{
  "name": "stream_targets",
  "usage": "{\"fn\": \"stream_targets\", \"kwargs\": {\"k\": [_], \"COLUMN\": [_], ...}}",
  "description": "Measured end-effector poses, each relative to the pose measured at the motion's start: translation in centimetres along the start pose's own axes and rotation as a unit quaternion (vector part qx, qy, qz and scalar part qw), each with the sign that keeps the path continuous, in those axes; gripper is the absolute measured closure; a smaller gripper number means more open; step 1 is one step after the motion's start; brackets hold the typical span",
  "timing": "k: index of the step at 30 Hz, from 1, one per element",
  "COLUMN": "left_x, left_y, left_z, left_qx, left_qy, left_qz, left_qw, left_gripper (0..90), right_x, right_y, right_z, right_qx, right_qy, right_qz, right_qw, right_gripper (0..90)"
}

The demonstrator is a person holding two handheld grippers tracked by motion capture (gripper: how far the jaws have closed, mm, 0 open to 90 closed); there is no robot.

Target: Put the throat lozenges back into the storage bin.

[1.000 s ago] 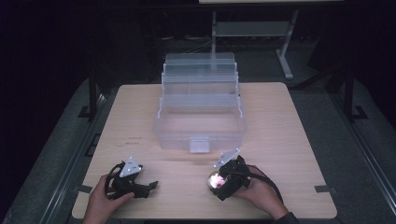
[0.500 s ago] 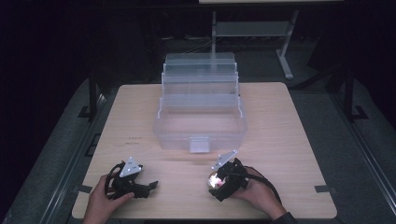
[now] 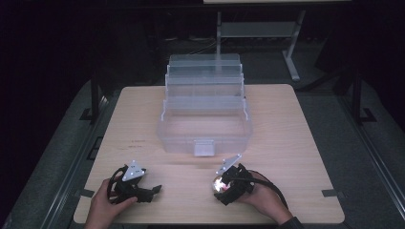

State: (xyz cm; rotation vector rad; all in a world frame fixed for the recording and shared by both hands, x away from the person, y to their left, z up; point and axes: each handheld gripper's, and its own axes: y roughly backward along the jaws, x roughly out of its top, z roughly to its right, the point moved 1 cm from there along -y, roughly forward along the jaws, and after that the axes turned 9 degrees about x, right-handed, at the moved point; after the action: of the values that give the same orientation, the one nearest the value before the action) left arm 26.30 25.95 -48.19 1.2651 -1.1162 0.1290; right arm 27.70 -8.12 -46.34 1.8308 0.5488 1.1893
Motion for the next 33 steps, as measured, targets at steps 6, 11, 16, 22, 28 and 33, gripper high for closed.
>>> {"fn": "stream_targets", "kwargs": {"k": [6,11,16,22,28,33], "left_x": [-0.01,-0.01,0.00,-0.01,-0.01,0.00], "left_y": [-0.02,-0.02,-0.01,-0.02,-0.02,0.00], "left_z": [0.01,0.01,0.00,0.01,0.01,0.00], "left_qx": [0.000,0.000,0.000,0.000,0.000,0.000], "left_qy": [0.000,0.000,0.000,0.000,0.000,0.000], "left_qz": [0.001,0.001,0.000,0.001,0.001,0.000], "left_qw": [1.0000,1.0000,1.0000,1.0000,1.0000,1.0000], "left_gripper": [10.9,10.9,10.8,10.9,10.8,10.9], "right_x": [-0.04,0.00,0.03,0.04,-0.04,-0.07], "right_y": [-0.03,-0.02,0.01,0.21,0.63,0.80], "right_z": [-0.07,-0.09,-0.14,-0.06,0.22,0.29], "right_qx": [0.000,0.001,0.003,0.006,0.004,0.006], "right_qy": [0.002,0.004,0.004,0.002,0.000,0.001], "right_qz": [-0.003,-0.004,-0.007,-0.009,-0.007,-0.010], "right_qw": [1.0000,1.0000,1.0000,0.9999,1.0000,0.9999], "right_gripper": [19.4,19.6,19.7,19.7,19.7,19.7]}}
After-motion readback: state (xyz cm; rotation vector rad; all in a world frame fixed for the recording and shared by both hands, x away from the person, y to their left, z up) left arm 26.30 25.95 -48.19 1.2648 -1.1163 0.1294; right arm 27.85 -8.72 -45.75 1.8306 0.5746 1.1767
